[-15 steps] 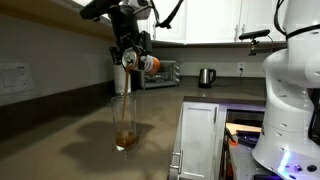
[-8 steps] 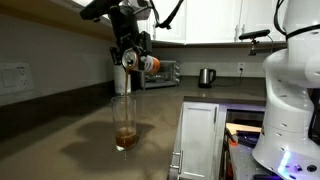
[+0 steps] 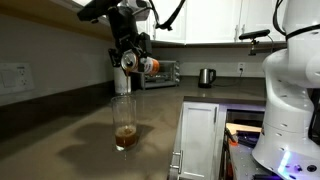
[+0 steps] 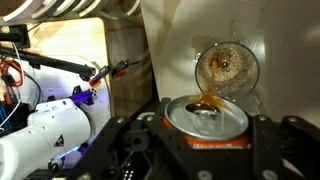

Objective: Pour the contents of the can into the glass

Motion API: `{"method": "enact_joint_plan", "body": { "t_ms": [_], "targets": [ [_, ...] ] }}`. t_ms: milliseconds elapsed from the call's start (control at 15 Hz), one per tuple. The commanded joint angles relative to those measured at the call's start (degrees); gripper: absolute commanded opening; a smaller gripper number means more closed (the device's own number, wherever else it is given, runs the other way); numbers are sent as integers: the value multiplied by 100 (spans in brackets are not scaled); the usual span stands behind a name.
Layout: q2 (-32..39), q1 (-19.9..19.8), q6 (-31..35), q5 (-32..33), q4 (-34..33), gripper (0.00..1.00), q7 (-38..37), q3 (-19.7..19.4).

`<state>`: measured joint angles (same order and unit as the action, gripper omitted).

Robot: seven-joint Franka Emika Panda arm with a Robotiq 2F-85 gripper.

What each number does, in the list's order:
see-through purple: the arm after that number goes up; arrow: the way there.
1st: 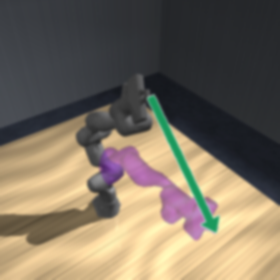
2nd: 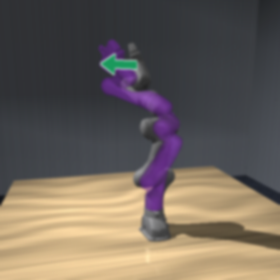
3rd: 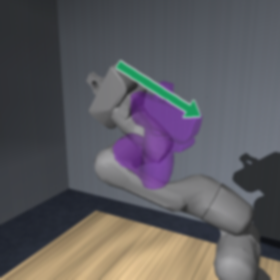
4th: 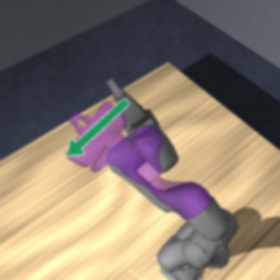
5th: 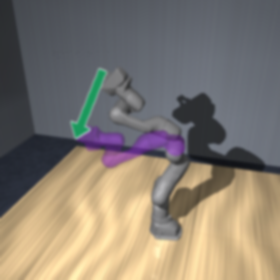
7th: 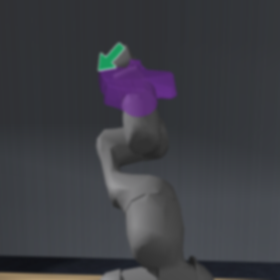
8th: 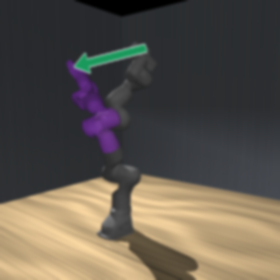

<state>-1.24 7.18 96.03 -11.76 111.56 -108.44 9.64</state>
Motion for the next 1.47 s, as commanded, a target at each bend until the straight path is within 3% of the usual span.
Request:
{"method": "enact_joint_plan", "body": {
  "t_ms": [0, 1400],
  "targets": [
    [9, 78, -100, 134, -98, 26, -158, 7],
    [-88, 110, -256, 688, -152, 26, -361, 27]
  ]
}}
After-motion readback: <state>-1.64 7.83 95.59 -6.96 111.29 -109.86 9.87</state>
